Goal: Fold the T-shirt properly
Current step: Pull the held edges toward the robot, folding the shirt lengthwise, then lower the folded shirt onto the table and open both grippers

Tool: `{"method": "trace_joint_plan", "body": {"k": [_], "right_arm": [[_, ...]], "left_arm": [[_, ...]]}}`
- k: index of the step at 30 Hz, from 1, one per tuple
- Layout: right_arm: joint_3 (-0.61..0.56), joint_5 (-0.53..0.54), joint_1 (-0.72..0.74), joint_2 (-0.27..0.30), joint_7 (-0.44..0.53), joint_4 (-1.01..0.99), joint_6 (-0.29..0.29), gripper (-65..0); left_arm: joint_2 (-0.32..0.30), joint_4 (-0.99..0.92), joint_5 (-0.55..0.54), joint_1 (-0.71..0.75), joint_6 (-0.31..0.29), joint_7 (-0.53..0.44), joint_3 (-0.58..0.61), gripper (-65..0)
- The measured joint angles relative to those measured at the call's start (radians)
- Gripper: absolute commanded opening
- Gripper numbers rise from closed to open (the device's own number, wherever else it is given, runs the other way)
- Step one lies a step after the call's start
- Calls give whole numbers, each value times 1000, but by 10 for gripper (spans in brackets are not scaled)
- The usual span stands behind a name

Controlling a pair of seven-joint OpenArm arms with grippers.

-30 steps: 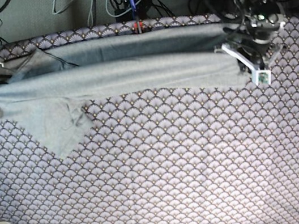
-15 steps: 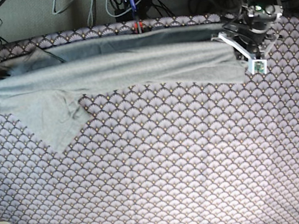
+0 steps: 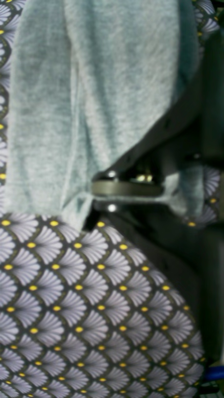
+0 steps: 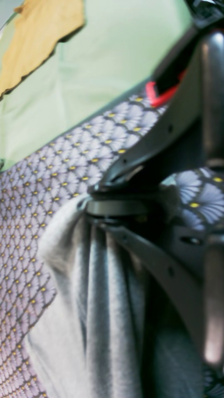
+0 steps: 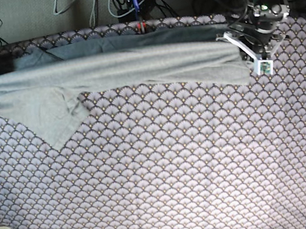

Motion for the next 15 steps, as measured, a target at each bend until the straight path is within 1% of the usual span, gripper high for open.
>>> {"method": "trace_joint_plan", "body": {"k": [5,12,15], "right_arm": [[19,0,1,1,89,-78,0,-650],[22,-8,2,0,115,-152,0,-650],[25,-69,7,0,112,-171,-1,-650]], "left_arm": [[0,0,-1,0,-1,0,0,-650],[0,0,0,0,-1,0,0,-650],[0,0,1,0,0,0,0,-650]]}}
